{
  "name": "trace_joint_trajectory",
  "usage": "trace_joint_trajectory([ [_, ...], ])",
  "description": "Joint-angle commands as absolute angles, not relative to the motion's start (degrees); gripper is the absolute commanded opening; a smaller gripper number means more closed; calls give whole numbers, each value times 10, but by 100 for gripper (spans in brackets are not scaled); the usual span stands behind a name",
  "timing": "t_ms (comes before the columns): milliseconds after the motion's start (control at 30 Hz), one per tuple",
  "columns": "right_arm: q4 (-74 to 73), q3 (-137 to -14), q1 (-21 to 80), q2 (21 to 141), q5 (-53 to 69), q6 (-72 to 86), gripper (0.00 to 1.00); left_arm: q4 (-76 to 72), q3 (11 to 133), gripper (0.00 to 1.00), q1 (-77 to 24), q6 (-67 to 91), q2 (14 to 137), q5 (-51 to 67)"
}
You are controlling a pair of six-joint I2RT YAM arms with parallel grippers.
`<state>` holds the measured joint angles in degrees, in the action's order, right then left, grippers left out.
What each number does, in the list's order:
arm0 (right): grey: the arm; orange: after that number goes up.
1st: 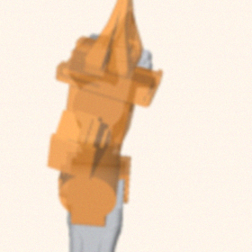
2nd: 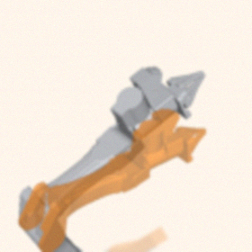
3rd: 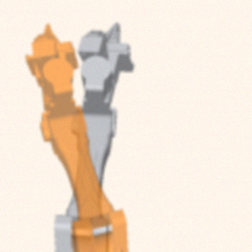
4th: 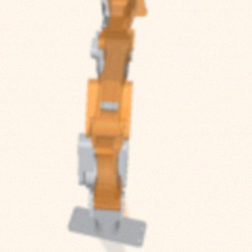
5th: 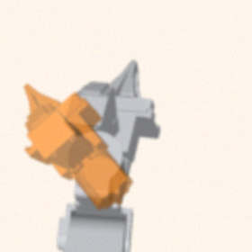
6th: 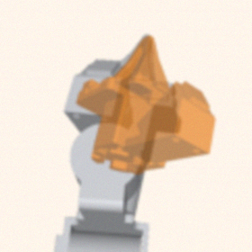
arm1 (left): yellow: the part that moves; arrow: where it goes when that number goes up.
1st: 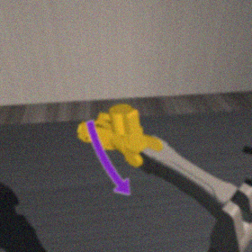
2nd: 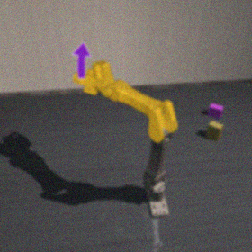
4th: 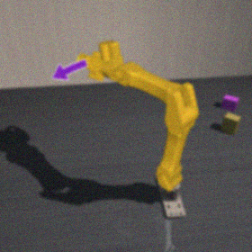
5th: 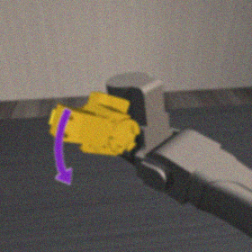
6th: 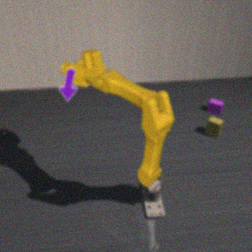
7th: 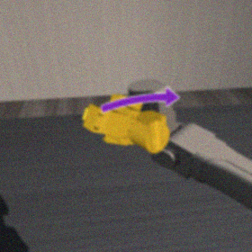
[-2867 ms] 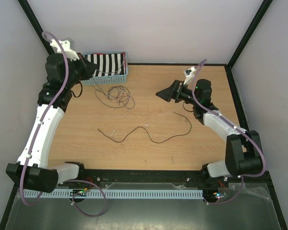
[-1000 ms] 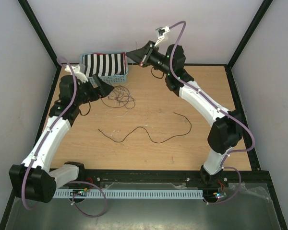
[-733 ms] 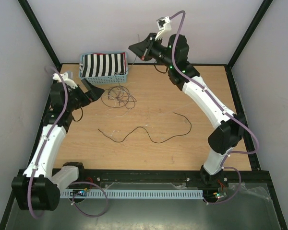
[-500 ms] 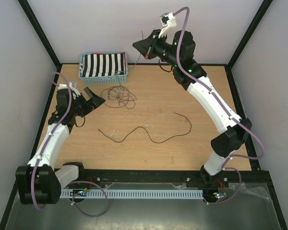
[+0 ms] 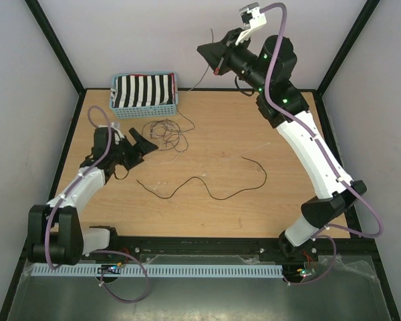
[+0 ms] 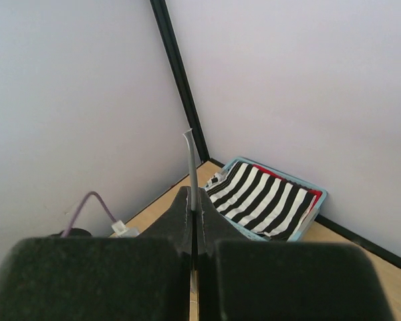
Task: Zip-tie the wires
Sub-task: Pick up the cable at the center of the board.
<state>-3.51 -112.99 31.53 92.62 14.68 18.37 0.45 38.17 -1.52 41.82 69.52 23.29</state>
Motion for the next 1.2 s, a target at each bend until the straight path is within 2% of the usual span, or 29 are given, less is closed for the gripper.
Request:
trace_joint_trajectory([
  [0,-39,-1131,315,902,143,172,0,-82,371,92,-61,503,746,239],
  [167,-42,-1129,315,890,148,169,0,-152,384,86,-105,584,816,215],
  [367,-59,-1113,315,855,140,148,0,-168,426,82,-115,592,871,164],
  [967,-71,-1013,315,760,121,110,0,-168,577,81,-102,580,1033,113],
  [1167,-71,-993,315,740,130,118,0,-169,614,77,-108,605,1082,92],
])
